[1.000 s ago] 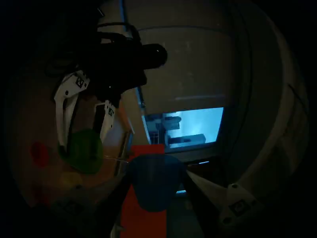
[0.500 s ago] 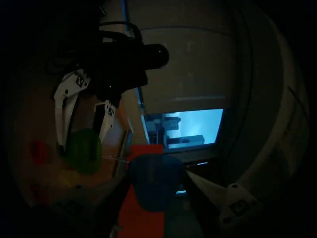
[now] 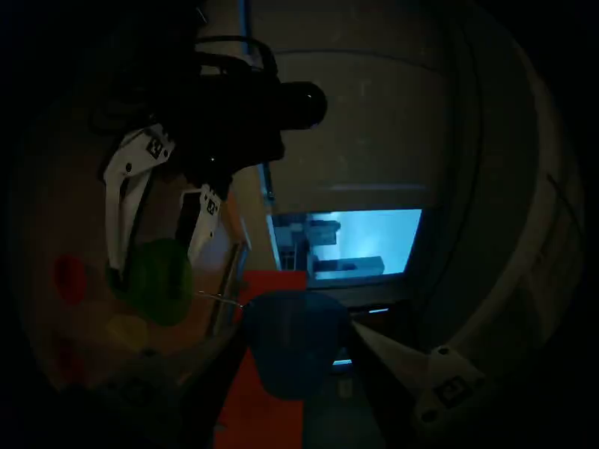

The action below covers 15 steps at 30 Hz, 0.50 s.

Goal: Pour water

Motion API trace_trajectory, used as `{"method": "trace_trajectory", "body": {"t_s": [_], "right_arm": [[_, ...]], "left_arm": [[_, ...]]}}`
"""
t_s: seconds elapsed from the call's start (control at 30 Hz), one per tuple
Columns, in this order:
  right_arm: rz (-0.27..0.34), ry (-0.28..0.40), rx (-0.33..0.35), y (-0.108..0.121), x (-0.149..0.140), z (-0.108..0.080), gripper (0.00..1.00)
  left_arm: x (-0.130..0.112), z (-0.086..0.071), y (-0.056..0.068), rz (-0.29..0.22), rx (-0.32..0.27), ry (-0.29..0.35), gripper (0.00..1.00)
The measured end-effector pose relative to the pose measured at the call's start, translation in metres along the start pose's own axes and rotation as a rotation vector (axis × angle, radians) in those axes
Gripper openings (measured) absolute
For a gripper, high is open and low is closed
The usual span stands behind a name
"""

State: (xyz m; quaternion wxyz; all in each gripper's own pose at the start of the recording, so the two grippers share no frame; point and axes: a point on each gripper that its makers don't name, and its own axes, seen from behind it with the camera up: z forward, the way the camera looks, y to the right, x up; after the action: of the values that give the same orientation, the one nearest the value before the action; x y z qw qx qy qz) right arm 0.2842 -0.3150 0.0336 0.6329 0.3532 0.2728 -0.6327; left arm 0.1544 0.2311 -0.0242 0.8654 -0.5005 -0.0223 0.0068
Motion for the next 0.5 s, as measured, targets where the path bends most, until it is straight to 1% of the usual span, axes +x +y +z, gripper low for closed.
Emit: {"method": "trace_trajectory", "body": {"t_s": [0.5], "right_arm": [[-0.047, -0.008, 0.008, -0.0010, -0.0006, 0.0013, 0.92]], "left_arm": [[-0.0009, 0.0015, 0.0013, 0.004, -0.001, 0.001, 0.84]]}}
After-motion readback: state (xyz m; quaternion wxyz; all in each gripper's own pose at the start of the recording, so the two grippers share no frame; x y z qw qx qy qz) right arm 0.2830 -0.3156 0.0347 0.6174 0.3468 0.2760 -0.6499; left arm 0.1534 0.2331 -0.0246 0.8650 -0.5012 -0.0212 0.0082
